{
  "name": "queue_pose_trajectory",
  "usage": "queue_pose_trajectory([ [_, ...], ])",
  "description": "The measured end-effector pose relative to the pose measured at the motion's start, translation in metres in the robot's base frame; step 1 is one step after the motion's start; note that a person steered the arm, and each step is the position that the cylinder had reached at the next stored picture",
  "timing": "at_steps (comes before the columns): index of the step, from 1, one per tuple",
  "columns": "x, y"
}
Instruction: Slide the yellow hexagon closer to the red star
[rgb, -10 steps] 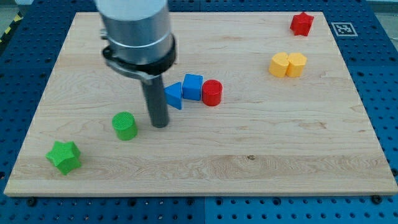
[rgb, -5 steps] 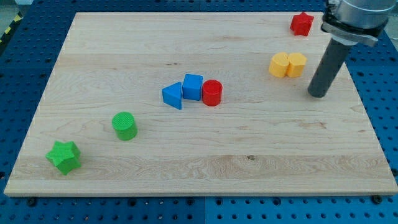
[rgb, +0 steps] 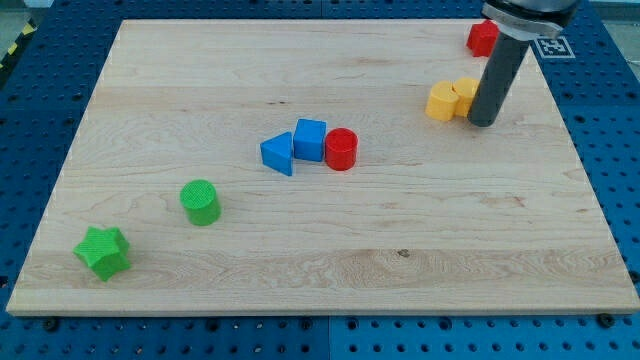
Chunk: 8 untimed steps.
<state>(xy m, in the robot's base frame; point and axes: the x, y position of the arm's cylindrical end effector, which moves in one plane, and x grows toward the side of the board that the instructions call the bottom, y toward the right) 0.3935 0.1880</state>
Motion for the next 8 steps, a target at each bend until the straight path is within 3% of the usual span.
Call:
queue_pose_trajectory([
  [4,-0.052,-0.004],
  [8,-0.057,-0.039],
])
